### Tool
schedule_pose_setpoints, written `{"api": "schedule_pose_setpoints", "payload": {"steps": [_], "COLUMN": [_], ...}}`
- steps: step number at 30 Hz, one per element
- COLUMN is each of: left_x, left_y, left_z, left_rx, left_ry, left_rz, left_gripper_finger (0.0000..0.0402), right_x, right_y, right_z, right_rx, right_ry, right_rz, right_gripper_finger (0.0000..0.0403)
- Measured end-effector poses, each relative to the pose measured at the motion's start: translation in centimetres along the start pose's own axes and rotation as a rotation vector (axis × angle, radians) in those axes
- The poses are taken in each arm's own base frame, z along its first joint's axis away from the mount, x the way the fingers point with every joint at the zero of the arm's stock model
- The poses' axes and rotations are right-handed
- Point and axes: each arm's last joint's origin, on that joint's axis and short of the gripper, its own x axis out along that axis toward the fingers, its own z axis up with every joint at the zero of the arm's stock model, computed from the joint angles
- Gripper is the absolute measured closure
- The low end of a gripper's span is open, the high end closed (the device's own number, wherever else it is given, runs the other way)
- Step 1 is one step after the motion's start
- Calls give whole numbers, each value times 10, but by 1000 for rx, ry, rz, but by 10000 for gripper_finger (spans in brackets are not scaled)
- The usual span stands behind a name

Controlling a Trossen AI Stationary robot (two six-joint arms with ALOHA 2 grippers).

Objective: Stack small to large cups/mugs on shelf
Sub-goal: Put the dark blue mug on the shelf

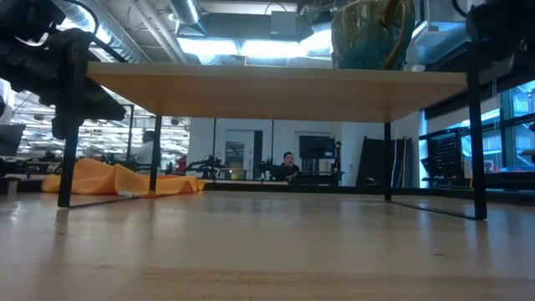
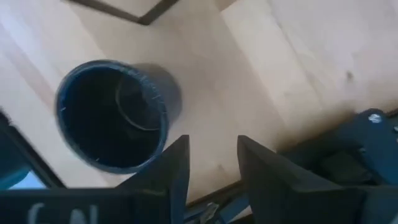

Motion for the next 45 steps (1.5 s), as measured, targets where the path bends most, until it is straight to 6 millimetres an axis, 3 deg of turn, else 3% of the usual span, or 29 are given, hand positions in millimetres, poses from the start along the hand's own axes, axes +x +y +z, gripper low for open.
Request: {"api": "schedule_pose_setpoints", "payload": {"steps": [5, 12, 16, 21, 27, 45], "left_x": [0, 0, 0, 0, 0, 0], "left_y": [0, 1, 1, 1, 1, 1], "left_z": [-1, -1, -1, -1, -1, -1], "left_rx": [3, 4, 4, 4, 4, 3], "left_ry": [5, 8, 9, 9, 9, 8], "left_rz": [5, 8, 8, 8, 8, 7], "left_gripper_finger": [360, 360, 360, 360, 360, 360], "right_x": [-1, 22, 26, 27, 45, 67], "right_y": [6, 9, 11, 15, 17, 9], "right_z": [-5, -9, -11, -13, -21, -33], "right_rx": [-25, 23, 22, -3, 43, 72], "right_ry": [-15, -7, -28, -35, -24, -36], "right_rz": [50, 78, 80, 108, 136, 63], "right_gripper_finger": [261, 203, 183, 182, 181, 181]}}
